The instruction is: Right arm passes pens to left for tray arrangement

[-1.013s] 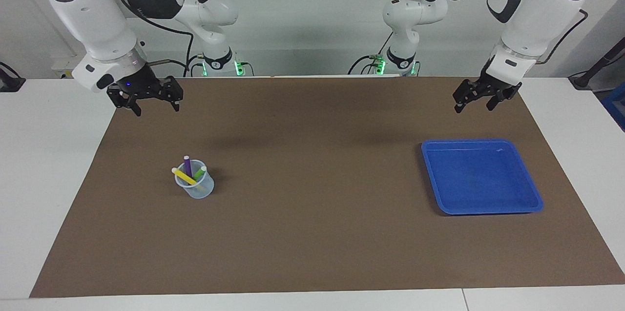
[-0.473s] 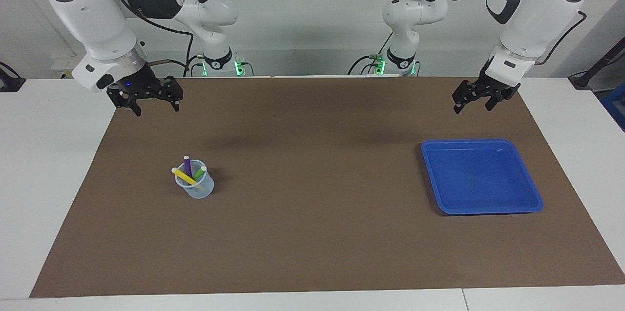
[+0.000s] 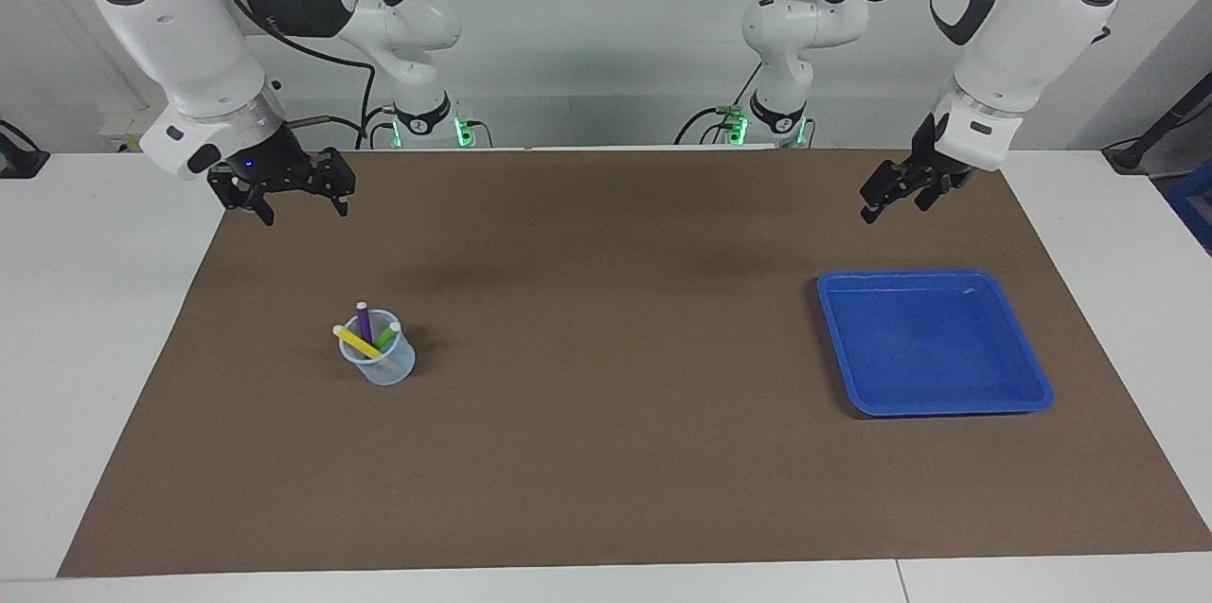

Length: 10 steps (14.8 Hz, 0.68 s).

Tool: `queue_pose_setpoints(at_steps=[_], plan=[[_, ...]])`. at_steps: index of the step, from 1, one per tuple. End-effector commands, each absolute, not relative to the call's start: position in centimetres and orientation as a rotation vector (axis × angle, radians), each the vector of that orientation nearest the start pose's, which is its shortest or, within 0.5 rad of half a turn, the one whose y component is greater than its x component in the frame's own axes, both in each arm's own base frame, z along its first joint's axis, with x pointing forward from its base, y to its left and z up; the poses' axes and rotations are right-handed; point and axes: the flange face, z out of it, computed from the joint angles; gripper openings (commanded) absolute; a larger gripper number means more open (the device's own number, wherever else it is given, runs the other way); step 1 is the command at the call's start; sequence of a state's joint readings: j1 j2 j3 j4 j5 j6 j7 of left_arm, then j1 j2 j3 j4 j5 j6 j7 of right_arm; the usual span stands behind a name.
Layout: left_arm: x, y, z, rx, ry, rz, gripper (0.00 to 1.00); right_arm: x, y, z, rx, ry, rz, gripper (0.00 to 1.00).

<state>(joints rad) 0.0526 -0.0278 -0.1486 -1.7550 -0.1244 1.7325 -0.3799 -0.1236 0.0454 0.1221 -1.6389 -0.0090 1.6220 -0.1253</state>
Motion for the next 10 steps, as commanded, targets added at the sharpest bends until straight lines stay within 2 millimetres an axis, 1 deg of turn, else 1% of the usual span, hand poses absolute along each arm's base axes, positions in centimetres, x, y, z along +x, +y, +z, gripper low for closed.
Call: queue_pose_setpoints(at_steps=[1,4,5,6,7,8,9,10], plan=[[54.5,-7.3,56.6,-3.213,-0.723,0.076,1.0,56.3,-0.2,56.5,-3.154,-0.188,0.091,1.0],[54.5,-7.8,56.7,-3.186,-0.845,0.086,1.0,56.4,-0.2,56.6,-3.151,-0.241,0.082,1.0],[54.5,-7.9,56.8,-3.183,-0.926,0.105,1.0,56.5,-0.2,56.7,-3.149,-0.271,0.068,1.0],[54.6,-8.3,57.1,-3.169,-1.063,0.118,1.0,56.6,-0.3,56.5,-3.144,-0.297,0.063,1.0],[54.7,-8.8,57.2,-3.118,-1.214,0.135,1.0,56.8,-0.4,56.2,-3.135,-0.329,0.067,1.0],[54.5,-9.8,57.2,-3.07,-1.32,0.148,1.0,57.1,-0.6,56.0,-3.131,-0.353,0.048,1.0],[54.3,-10.9,57.2,-3.053,-1.347,0.157,1.0,57.4,-0.6,55.7,-3.125,-0.359,0.046,1.0],[54.2,-11.3,57.2,-3.045,-1.36,0.163,1.0,57.9,-0.7,55.3,-3.113,-0.361,0.049,1.0]])
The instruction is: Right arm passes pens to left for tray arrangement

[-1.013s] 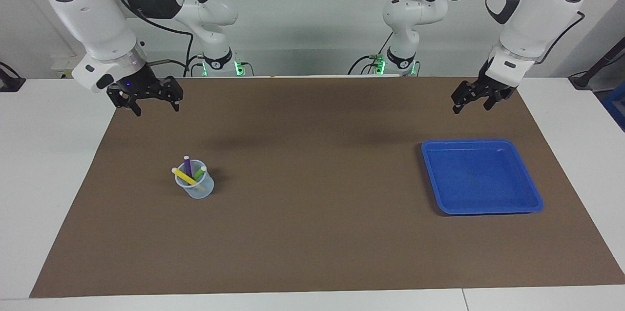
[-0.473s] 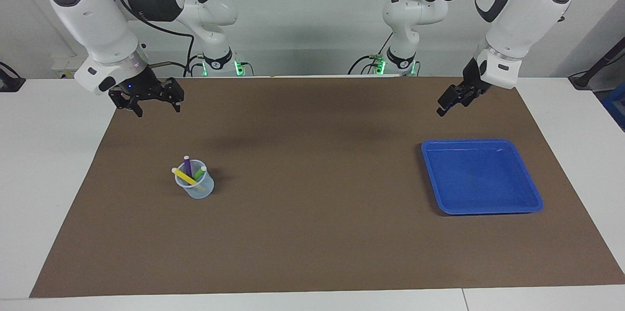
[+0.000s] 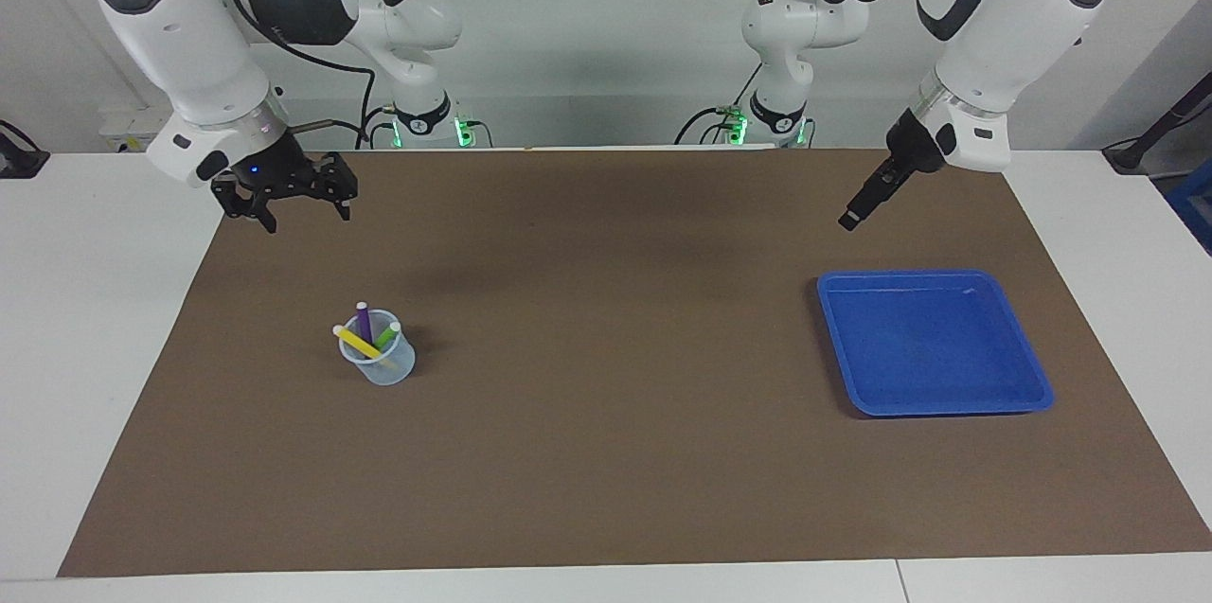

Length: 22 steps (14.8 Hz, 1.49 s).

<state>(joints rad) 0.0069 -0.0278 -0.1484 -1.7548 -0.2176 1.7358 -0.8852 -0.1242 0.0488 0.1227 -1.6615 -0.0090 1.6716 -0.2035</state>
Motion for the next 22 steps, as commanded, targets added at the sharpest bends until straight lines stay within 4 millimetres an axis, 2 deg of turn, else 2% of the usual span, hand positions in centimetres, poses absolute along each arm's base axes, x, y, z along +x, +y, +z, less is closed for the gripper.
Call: queue_pose_setpoints(at_steps=[1,5,9,12,13,15,18,19,21,22], plan=[[54.2,-11.4,57.2,-3.045,-1.359,0.16,1.0,58.4,-0.7,54.8,-3.102,-0.359,0.044,1.0],[54.2,-11.4,57.4,-3.051,-1.353,0.153,1.0,60.6,-1.4,52.8,-3.081,-0.367,-0.001,1.0],[54.2,-11.8,57.9,-3.06,-1.359,0.121,1.0,63.7,-1.7,47.7,-3.066,-0.4,-0.051,1.0],[53.8,-13.2,57.3,-3.0,-1.492,0.142,1.0,64.4,-1.6,45.4,-3.061,-0.403,-0.055,1.0],[53.6,-13.7,57.1,-2.991,-1.507,0.144,1.0,64.3,-1.6,45.0,-3.059,-0.401,-0.05,0.96],[53.4,-14.2,57.1,-2.965,-1.551,0.153,1.0,64.1,-1.8,44.1,-3.058,-0.386,-0.027,0.8],[53.4,-15.2,57.3,-2.835,-1.791,0.159,1.0,63.8,-2.0,43.5,-3.06,-0.342,-0.008,0.61],[53.2,-16.4,57.2,-2.776,-1.9,0.163,1.0,63.7,-2.0,43.1,-3.061,-0.323,0.002,0.59],[52.9,-17.2,56.7,-2.631,-2.105,0.211,1.0,63.5,-1.8,41.8,-3.051,-0.297,-0.023,0.58],[52.6,-17.9,56.7,-2.606,-2.138,0.21,1.0,63.4,-1.8,41.2,-3.049,-0.291,-0.024,0.58]])
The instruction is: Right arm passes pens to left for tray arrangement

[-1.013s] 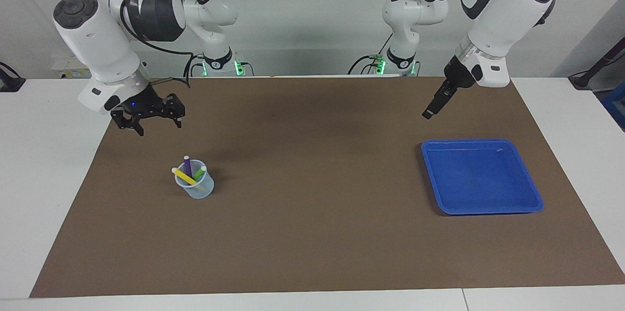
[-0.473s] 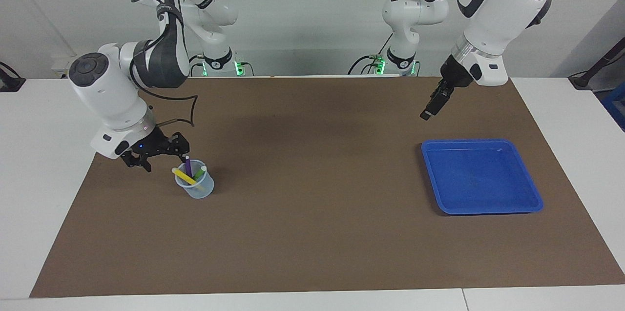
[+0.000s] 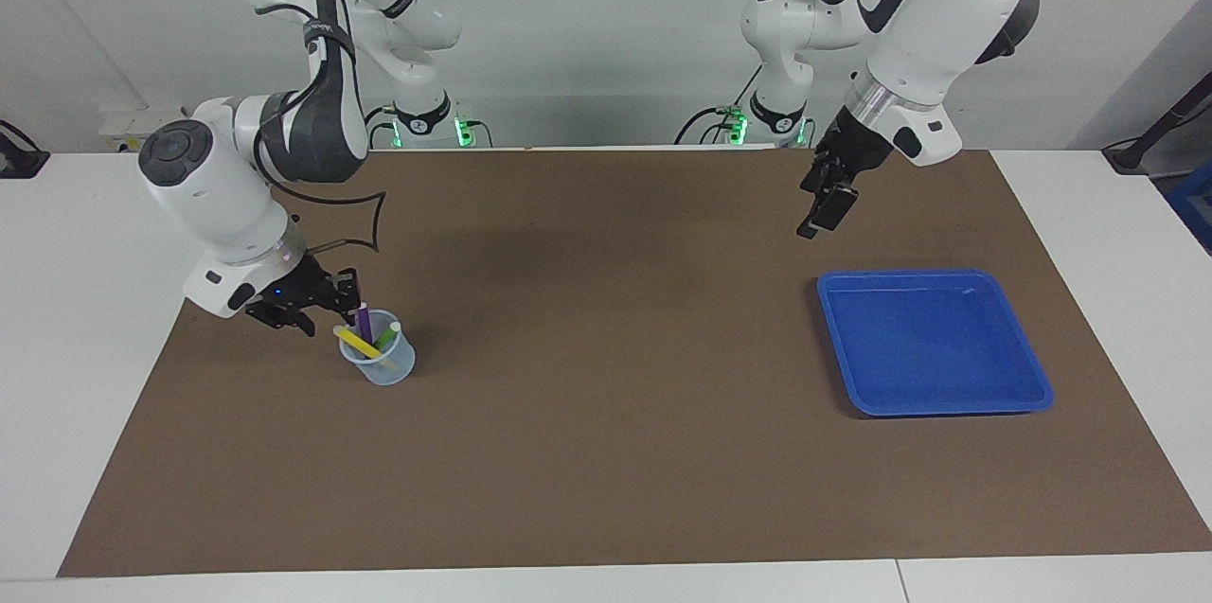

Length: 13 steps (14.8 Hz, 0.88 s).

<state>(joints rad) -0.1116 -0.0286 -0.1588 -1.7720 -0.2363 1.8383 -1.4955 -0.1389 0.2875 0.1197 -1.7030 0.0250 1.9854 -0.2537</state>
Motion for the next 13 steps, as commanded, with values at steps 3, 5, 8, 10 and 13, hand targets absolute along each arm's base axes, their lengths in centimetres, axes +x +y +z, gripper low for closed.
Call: queue_pose_setpoints(at_steps=[3,5,8,10,13], plan=[[52.2,-19.3,56.4,-2.611,-2.141,0.211,1.0,63.1,-1.7,40.2,-3.052,-0.28,-0.028,0.57],[51.6,-21.6,56.7,-2.6,-2.184,0.206,1.0,63.1,-1.8,40.0,-3.052,-0.279,-0.032,0.52],[50.8,-24.0,56.7,-2.526,-2.299,0.213,1.0,62.8,-1.8,39.2,-3.053,-0.276,-0.03,0.46],[50.6,-25.4,56.9,-2.507,-2.37,0.203,1.0,62.8,-1.8,39.3,-3.053,-0.276,-0.032,0.42],[50.7,-26.3,56.9,-2.403,-2.533,0.24,1.0,62.6,-1.9,39.0,-3.053,-0.276,-0.023,0.38]])
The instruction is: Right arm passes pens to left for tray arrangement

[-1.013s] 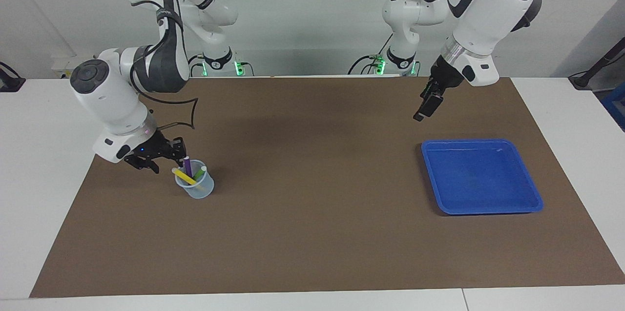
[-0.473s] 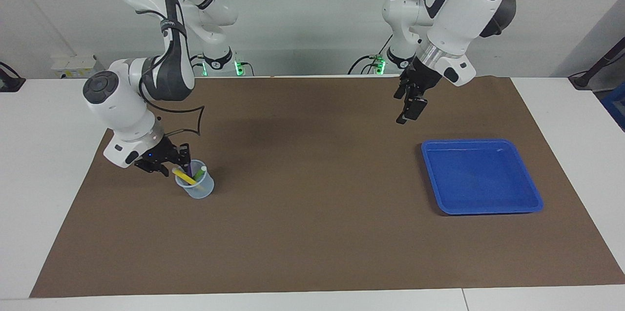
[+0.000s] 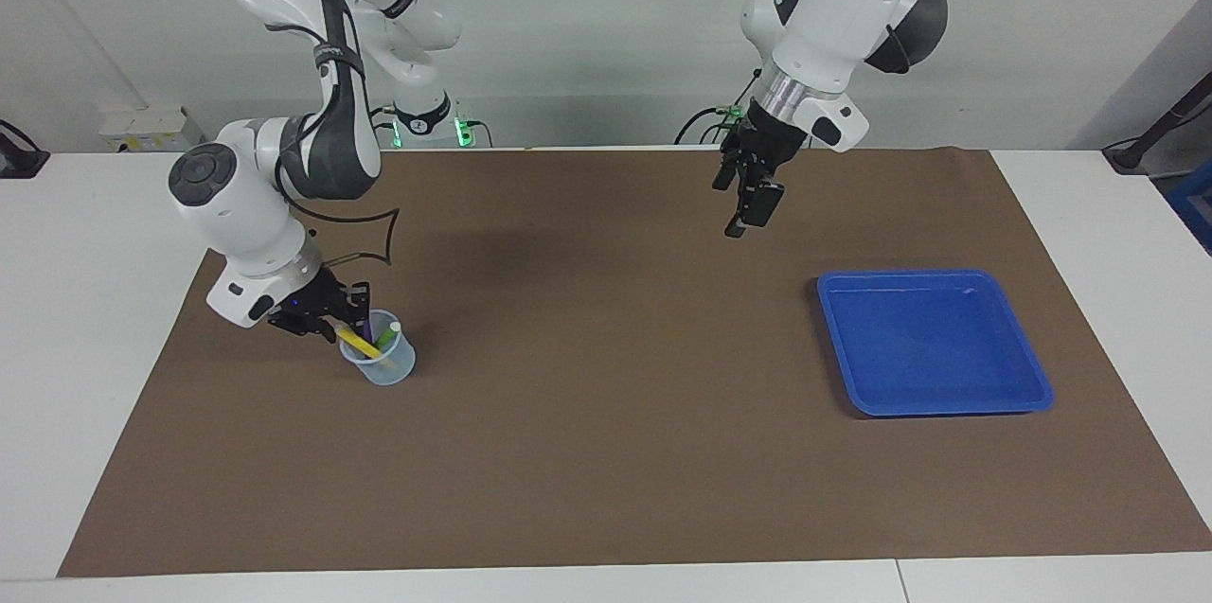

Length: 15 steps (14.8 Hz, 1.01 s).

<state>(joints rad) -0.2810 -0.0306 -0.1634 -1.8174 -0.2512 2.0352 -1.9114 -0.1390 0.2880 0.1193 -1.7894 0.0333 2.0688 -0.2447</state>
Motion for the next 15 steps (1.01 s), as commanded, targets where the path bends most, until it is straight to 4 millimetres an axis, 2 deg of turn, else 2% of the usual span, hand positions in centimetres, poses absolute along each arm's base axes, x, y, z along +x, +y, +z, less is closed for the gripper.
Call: queue_pose_setpoints(at_steps=[1,3,5,10,15], plan=[[50.8,-26.3,56.8,-2.38,-2.579,0.25,1.0,62.5,-2.0,39.0,-3.053,-0.271,-0.021,0.36],[50.8,-26.7,56.6,-2.325,-2.681,0.281,1.0,62.4,-2.1,38.9,-3.054,-0.269,-0.018,0.32],[50.0,-28.6,55.8,-2.278,-2.763,0.295,1.0,62.4,-2.1,38.9,-3.053,-0.271,-0.016,0.27],[49.0,-30.7,56.0,-2.253,-2.846,0.314,1.0,62.3,-2.2,38.9,-3.053,-0.279,-0.014,0.13],[48.8,-30.9,55.5,-2.241,-2.858,0.315,1.0,62.5,-2.4,39.3,-3.052,-0.283,-0.01,0.0]])
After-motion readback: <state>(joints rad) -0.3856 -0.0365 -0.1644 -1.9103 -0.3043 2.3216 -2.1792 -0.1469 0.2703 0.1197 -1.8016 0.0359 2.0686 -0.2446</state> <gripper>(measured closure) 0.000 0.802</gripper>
